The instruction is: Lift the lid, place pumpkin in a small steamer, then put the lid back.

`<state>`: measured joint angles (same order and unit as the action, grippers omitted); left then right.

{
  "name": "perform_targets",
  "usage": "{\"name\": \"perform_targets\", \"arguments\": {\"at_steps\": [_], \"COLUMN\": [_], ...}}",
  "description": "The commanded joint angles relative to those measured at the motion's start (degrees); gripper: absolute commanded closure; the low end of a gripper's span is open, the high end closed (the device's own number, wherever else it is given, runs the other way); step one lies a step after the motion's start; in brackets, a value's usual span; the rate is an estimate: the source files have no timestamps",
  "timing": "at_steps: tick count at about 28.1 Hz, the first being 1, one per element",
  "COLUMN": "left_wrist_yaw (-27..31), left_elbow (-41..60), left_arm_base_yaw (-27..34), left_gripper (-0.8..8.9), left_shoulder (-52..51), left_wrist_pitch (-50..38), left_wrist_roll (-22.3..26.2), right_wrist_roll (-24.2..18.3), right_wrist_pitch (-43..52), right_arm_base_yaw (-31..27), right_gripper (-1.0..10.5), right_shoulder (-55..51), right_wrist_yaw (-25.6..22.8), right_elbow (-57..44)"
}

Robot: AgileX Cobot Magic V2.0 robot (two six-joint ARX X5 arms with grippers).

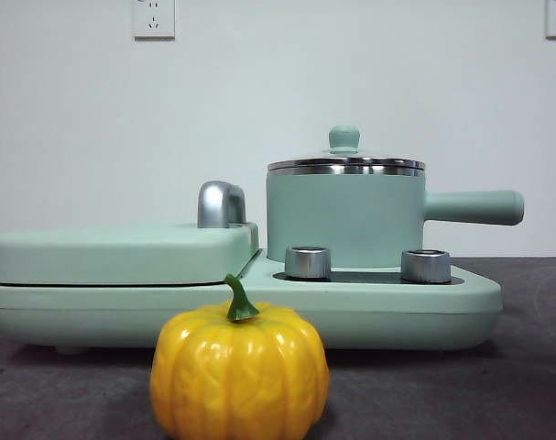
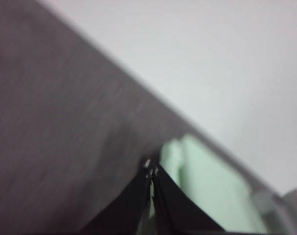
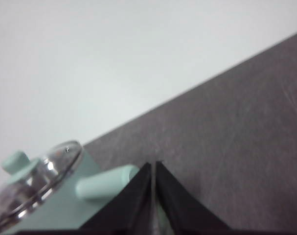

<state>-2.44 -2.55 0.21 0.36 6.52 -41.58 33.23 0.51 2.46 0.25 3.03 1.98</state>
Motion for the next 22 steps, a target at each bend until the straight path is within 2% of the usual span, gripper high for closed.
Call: {"name": "perform_targets", "arguments": {"at_steps": [1,9,13,17,22], "left_wrist_yaw": [-1.14,-2.69,-2.71,-2.69,-2.71], "left_elbow": [-3.65,-11.96,-17.07,-22.21,-28.44], "left_arm_base_yaw": [-0.02,-0.02,-0.02,0.0,0.0], "left_gripper": [8.02,8.03,8.03,8.03,8.03], "left_shoulder": [0.07,2.43,4.48,7.21,12.26], "left_wrist_pitch": [2.4,7.26,9.33,9.29,9.31], "left_wrist_roll": [0.98,7.98,12.79,17.22,20.83], "right_wrist_roll": [-1.68,-7.32,-12.11,-16.85,-20.63], "right_wrist_pitch": [-2.36,-9.88,-13.0,-14.12,-13.92], "right_arm_base_yaw": [0.04,0.04,0.04,0.04,0.04], "right_gripper": [9.3,9.3,9.3,9.3,9.3], "right_shoulder": [0.11,2.73,4.92,7.91,12.28], "right_wrist_yaw": [0.22,1.99,2.16,2.12,2.12], "right_elbow": [3.23,10.86,15.61,20.2,25.42]}}
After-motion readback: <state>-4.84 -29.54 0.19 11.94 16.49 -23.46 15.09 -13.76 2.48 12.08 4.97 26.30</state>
